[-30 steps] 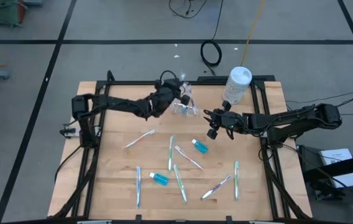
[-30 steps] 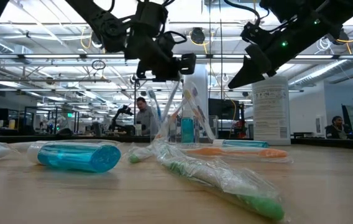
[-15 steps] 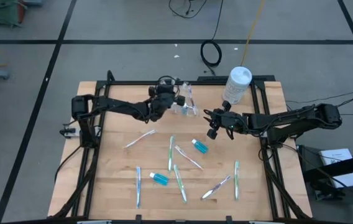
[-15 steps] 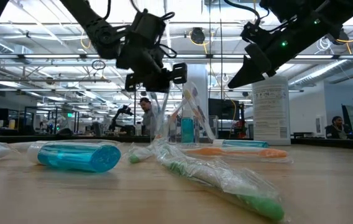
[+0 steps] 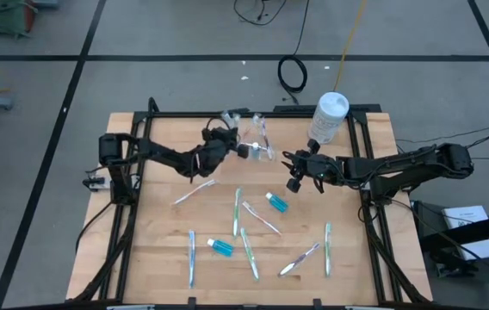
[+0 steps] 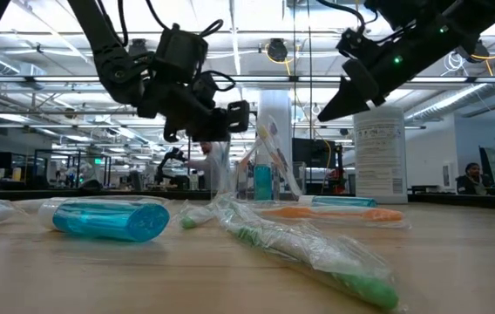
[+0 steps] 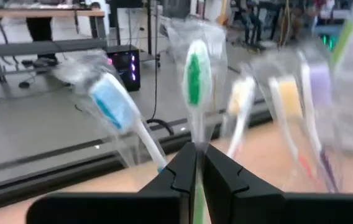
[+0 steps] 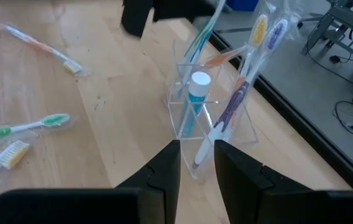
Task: Pick & Place toothbrushing station
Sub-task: Put the green toothbrush into the transparent organizer
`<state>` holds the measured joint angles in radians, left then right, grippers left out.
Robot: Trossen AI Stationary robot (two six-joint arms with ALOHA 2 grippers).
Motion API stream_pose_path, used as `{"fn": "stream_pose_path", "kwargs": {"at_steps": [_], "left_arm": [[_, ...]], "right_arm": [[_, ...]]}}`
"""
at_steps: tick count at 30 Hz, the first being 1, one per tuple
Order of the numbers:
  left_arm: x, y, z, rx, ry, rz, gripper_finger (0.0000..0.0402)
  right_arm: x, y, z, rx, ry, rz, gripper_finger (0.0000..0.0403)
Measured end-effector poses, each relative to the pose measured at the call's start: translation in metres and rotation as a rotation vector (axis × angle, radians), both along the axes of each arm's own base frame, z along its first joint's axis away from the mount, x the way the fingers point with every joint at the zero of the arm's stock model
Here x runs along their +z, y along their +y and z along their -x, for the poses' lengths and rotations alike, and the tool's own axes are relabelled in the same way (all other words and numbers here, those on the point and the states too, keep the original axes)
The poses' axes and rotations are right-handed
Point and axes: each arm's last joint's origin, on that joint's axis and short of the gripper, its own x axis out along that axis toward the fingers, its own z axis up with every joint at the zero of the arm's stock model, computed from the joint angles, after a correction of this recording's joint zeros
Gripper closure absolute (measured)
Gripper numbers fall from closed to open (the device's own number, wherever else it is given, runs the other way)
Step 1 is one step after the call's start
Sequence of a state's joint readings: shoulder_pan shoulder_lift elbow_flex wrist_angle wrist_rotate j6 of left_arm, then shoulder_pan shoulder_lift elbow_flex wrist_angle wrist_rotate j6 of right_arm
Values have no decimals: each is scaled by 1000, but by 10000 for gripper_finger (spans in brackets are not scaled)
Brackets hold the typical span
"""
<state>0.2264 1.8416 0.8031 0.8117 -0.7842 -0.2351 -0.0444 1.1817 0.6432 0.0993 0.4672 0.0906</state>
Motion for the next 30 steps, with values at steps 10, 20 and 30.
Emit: {"fn": "stream_pose_path", "kwargs": {"at_steps": [10, 20, 30], "left_arm": [[-8, -2, 2, -15, 136, -3, 376], [-14, -7, 4, -31, 228, 8, 376], [29, -20, 11, -55, 248, -104, 376]], "right_arm": [[1, 0, 0, -1, -9, 3, 314], [5, 0, -2, 8, -45, 24, 314], [5, 0, -2, 8, -40, 25, 314]]}}
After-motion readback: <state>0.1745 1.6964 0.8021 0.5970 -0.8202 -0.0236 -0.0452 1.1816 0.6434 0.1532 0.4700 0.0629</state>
